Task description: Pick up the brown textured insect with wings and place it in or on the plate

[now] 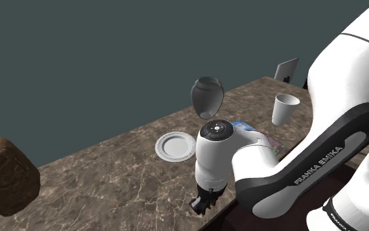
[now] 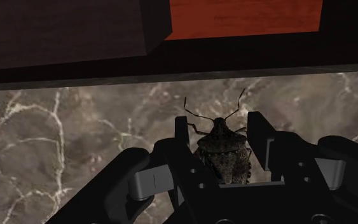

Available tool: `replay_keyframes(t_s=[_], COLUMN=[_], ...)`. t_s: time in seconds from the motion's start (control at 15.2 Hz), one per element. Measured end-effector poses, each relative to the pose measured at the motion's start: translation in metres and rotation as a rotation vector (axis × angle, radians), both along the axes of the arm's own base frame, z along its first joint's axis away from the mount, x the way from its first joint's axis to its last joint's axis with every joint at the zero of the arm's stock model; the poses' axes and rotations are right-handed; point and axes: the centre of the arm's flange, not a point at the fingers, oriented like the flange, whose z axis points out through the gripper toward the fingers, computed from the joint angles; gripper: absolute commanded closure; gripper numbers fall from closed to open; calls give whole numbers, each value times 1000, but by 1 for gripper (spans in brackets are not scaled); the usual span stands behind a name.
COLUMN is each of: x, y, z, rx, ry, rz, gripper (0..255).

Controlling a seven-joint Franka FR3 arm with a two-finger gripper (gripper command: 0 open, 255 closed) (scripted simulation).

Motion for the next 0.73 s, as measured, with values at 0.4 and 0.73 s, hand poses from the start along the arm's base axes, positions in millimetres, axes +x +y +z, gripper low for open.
replay_keyframes(t_s=[0.4,0.73], x=[-1,-1], y=[-1,-1], z=[31,58], rx=[0,0], ry=[0,0], rz=[-1,-1], gripper=[255,255])
